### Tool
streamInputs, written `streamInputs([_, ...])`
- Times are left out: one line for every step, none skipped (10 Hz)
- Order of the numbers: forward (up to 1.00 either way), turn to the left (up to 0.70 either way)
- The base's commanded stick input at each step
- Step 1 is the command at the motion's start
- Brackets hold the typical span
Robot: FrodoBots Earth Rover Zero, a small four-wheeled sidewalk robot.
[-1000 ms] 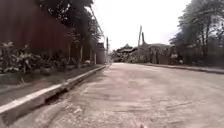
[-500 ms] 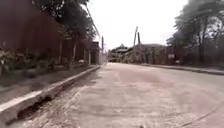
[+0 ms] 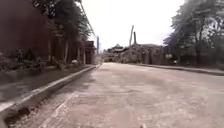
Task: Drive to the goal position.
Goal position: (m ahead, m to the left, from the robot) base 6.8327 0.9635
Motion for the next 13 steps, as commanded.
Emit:
streamInputs([1.00,0.00])
streamInputs([1.00,0.00])
streamInputs([1.00,0.00])
streamInputs([1.00,0.00])
streamInputs([1.00,0.00])
streamInputs([1.00,0.00])
streamInputs([1.00,0.00])
streamInputs([1.00,0.00])
streamInputs([1.00,0.00])
streamInputs([1.00,0.00])
streamInputs([1.00,0.00])
streamInputs([1.00,0.00])
streamInputs([1.00,0.00])
